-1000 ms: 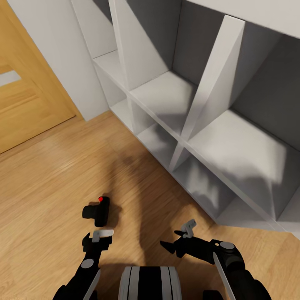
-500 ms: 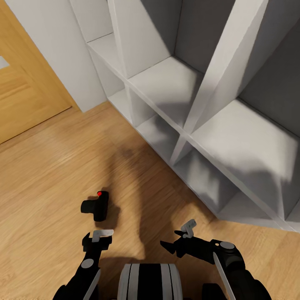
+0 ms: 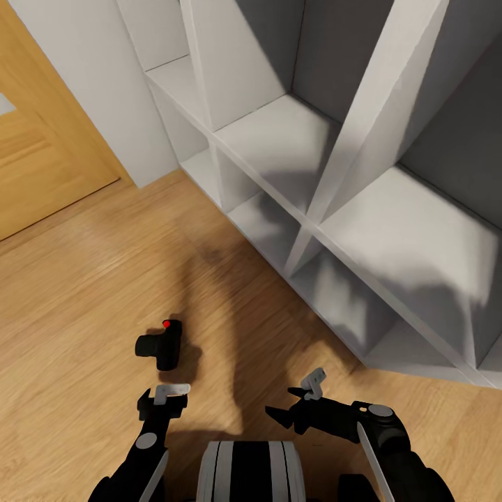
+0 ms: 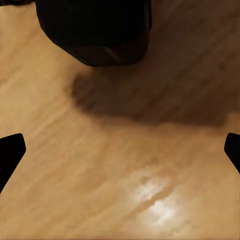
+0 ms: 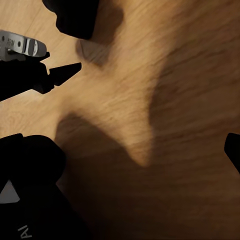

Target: Attach the digital camera to the camera tripod in the bedroom.

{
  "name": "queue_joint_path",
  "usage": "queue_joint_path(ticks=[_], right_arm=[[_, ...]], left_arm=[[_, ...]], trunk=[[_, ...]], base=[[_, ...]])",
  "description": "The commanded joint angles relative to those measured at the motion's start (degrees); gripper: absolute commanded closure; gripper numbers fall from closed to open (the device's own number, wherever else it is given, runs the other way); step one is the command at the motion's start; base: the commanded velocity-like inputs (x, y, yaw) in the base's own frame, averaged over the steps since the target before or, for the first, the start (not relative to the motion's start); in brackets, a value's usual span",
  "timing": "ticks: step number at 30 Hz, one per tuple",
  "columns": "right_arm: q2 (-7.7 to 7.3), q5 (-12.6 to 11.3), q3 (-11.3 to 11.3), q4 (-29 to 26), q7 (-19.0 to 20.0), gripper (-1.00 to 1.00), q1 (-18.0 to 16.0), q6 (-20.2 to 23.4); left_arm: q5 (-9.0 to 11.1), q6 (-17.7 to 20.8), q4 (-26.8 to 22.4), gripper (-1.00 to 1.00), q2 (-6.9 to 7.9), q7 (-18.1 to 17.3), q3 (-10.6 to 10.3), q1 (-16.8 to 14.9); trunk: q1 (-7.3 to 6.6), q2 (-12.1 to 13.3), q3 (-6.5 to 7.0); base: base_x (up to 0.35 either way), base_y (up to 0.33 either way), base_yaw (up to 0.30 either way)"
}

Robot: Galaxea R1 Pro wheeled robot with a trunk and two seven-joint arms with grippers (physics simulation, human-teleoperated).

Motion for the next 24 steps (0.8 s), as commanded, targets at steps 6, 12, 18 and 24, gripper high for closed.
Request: queue_joint_path(ticks=[6, 12, 18, 24], right_arm=[[-0.02, 0.4, -0.1, -0.1, 0.5, -1.0, 0.0, 0.2], [-0.03, 0.2, -0.1, -0.1, 0.5, -1.0, 0.0, 0.2], [-0.1, 0.3, -0.1, -0.1, 0.5, -1.0, 0.0, 0.2], [-0.1, 0.3, -0.1, -0.1, 0.4, -1.0, 0.0, 0.2]], left_arm=[[-0.2, -1.4, 0.3, -1.0, 0.2, 0.1, -0.3, 0.0], [-0.3, -4.8, 1.4, -1.0, 0.21, -0.2, -0.3, 0.0], [-0.8, -8.0, 4.0, -1.0, 0.27, -0.3, -0.3, 0.0], [-1.2, -8.5, 4.4, -1.0, 0.25, -0.3, -0.3, 0.0]], trunk=[[-0.01, 0.0, -0.03], [-0.01, 0.0, -0.03], [-0.01, 0.0, -0.03], [-0.01, 0.0, -0.03]], base=[[0.0, 0.0, 0.0], [0.0, 0.0, 0.0], [0.0, 0.0, 0.0], [0.0, 0.0, 0.0]])
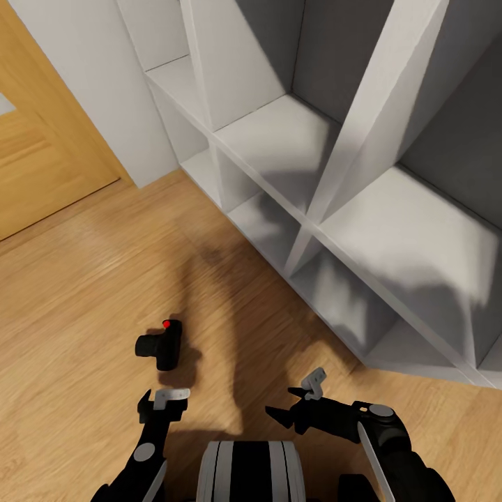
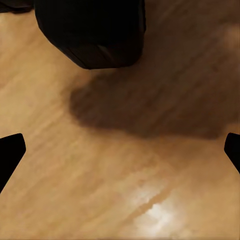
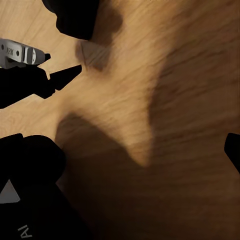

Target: Attach the digital camera to the camera tripod in the bedroom.

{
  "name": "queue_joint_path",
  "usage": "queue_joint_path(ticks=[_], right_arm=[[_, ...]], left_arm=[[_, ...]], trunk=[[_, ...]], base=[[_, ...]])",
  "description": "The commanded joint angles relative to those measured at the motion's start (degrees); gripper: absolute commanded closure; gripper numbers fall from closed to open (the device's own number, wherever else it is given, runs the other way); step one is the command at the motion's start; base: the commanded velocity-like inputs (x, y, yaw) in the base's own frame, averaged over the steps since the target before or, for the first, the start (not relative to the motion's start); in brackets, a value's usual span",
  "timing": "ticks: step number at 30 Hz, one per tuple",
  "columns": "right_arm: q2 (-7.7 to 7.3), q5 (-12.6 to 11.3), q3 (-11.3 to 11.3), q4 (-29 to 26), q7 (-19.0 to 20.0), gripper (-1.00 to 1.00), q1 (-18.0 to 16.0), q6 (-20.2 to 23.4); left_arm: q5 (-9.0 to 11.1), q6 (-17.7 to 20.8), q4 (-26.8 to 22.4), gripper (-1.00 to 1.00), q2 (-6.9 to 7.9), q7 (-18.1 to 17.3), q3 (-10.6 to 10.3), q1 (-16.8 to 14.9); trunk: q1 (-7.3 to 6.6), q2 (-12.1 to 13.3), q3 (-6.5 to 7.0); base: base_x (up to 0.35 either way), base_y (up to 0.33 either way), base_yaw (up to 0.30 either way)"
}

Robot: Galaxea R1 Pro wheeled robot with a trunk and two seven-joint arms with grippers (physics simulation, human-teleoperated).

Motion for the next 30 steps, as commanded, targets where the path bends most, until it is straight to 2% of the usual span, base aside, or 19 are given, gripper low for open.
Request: queue_joint_path(ticks=[1, 21, 24, 30], right_arm=[[-0.02, 0.4, 0.0, -0.1, 0.3, -1.0, 0.0, 0.2], [-0.02, 0.3, 0.0, -0.1, 0.3, -1.0, 0.0, 0.2], [-0.02, 0.3, 0.0, 0.0, 0.3, -1.0, 0.0, 0.2], [-0.01, 0.3, 0.0, 0.0, 0.3, -1.0, 0.0, 0.2]], left_arm=[[-0.2, -0.1, 0.1, -1.0, 0.01, 0.5, -0.2, 0.0], [0.2, -0.5, 2.1, -1.0, 0.04, 0.8, 0.2, 0.0], [0.3, -3.0, 2.5, -1.0, 0.12, 1.0, 0.4, 0.0], [0.4, -4.7, 2.6, -1.0, 0.14, 1.1, 0.4, 0.0]], trunk=[[-0.01, 0.0, -0.03], [-0.01, 0.0, -0.03], [-0.01, 0.0, -0.03], [-0.01, 0.0, -0.03]], base=[[0.0, 0.0, 0.0], [0.0, 0.0, 0.0], [0.0, 0.0, 0.0], [0.0, 0.0, 0.0]])
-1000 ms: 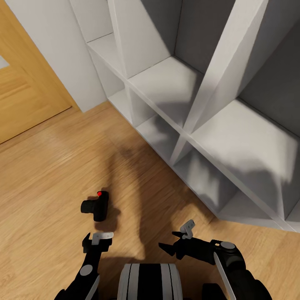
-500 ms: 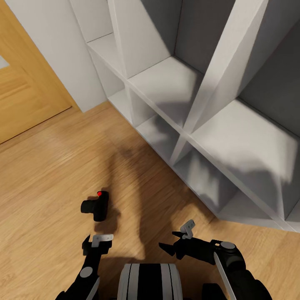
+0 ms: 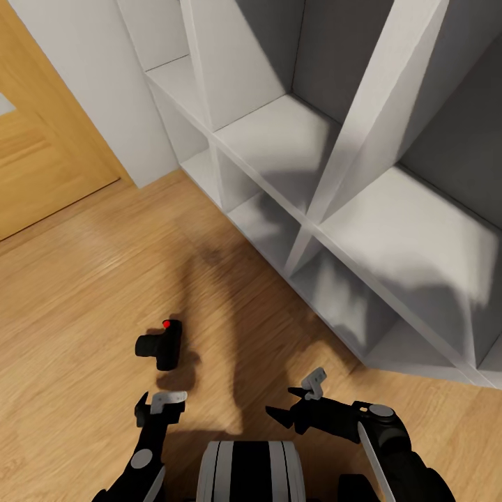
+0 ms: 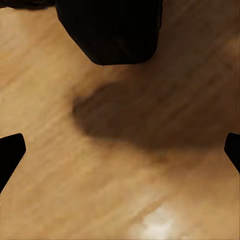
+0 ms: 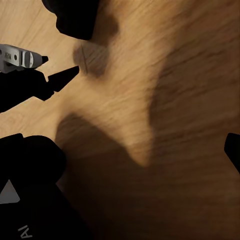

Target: Attach the digital camera to the camera tripod in the bedroom.

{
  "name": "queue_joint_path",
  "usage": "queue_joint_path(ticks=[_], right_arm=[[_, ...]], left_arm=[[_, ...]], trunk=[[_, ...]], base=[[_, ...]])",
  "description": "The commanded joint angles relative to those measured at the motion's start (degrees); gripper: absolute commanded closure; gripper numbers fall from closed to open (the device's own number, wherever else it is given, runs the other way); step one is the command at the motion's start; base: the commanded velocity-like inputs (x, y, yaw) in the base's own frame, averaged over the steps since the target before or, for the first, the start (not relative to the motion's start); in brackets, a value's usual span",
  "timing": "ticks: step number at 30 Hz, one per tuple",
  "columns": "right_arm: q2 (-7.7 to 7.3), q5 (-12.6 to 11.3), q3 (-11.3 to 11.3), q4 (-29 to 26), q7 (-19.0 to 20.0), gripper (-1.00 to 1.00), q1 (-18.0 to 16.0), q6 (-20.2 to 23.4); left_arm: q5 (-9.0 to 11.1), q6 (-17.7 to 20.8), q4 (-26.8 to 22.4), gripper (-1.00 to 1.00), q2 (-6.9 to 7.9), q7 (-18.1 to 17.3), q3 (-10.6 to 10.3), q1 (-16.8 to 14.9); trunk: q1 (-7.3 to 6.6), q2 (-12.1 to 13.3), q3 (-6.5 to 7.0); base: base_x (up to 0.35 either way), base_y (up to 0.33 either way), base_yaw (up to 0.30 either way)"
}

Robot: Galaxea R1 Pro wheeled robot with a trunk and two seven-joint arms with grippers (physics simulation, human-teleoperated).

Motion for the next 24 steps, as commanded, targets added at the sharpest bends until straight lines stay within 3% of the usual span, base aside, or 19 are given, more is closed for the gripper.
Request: queue_joint_path(ticks=[1, 17, 24], right_arm=[[-0.02, 0.3, 0.0, -0.1, 0.3, -1.0, 0.0, 0.2], [-0.03, 0.4, 0.0, -0.1, 0.3, -1.0, 0.0, 0.2], [-0.01, 0.3, 0.0, -0.1, 0.3, -1.0, 0.0, 0.2]], left_arm=[[-0.1, -0.2, 0.0, -1.0, 0.03, 0.5, -0.2, 0.0], [-0.2, -0.5, 0.1, -1.0, -0.21, 0.6, -0.2, 0.0], [-0.1, -0.6, -0.1, -1.0, -0.12, 0.7, -0.2, 0.0]], trunk=[[-0.01, 0.0, -0.03], [-0.01, 0.0, -0.03], [-0.01, 0.0, -0.03]], base=[[0.0, 0.0, 0.0], [0.0, 0.0, 0.0], [0.132, 0.0, 0.0]])
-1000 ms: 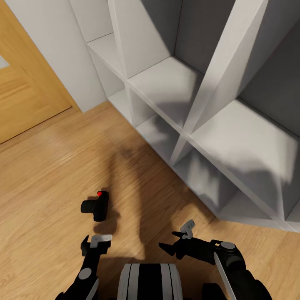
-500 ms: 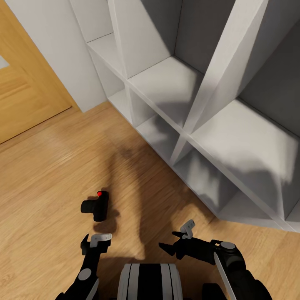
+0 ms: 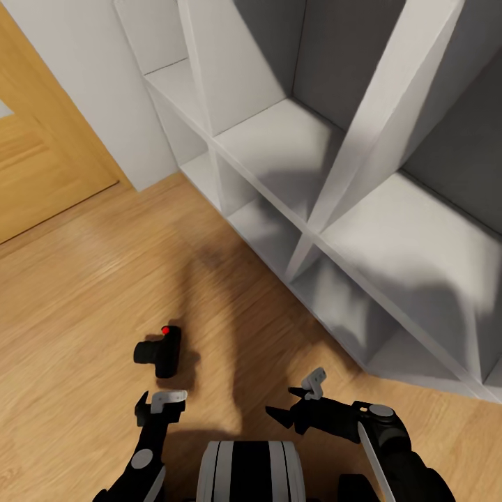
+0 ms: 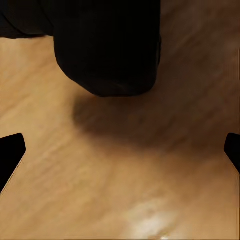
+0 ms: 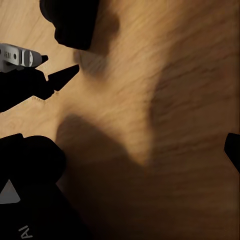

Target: Attach the digital camera to the camera tripod in the bedroom.

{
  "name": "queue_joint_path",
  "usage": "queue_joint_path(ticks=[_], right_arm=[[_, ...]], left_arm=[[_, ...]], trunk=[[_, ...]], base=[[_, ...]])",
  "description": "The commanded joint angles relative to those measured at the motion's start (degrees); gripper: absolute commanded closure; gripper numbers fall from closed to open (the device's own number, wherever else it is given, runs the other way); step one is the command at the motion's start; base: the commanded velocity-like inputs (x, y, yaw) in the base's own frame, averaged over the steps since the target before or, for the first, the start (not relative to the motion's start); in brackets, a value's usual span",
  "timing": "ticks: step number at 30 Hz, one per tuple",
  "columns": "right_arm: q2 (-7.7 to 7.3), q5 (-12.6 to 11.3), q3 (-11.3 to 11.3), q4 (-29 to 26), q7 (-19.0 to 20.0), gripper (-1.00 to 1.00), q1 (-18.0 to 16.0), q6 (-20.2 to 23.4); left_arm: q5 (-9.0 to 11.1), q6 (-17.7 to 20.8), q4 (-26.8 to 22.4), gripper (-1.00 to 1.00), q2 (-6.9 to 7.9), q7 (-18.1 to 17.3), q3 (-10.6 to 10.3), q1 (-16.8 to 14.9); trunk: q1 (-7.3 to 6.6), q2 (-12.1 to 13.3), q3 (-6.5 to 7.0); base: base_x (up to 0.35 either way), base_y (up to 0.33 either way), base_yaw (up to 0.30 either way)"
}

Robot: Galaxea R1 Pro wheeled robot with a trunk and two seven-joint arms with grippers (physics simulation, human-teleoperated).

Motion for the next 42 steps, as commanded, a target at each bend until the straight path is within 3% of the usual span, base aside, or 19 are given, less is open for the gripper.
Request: queue_joint_path(ticks=[1, 42], right_arm=[[-0.02, 0.4, 0.0, -0.1, 0.3, -1.0, 0.0, 0.2], [-0.03, 0.4, 0.0, -0.1, 0.4, -1.0, 0.0, 0.2]], left_arm=[[-0.1, -0.1, 0.0, -1.0, 0.02, 0.5, -0.2, 0.0], [0.0, -0.1, 0.1, -1.0, 0.09, 1.4, -0.1, 0.0]], trunk=[[0.0, 0.0, -0.03], [0.0, 0.0, -0.03]], base=[[0.091, 0.0, 0.0], [0.04, 0.0, 0.0]])
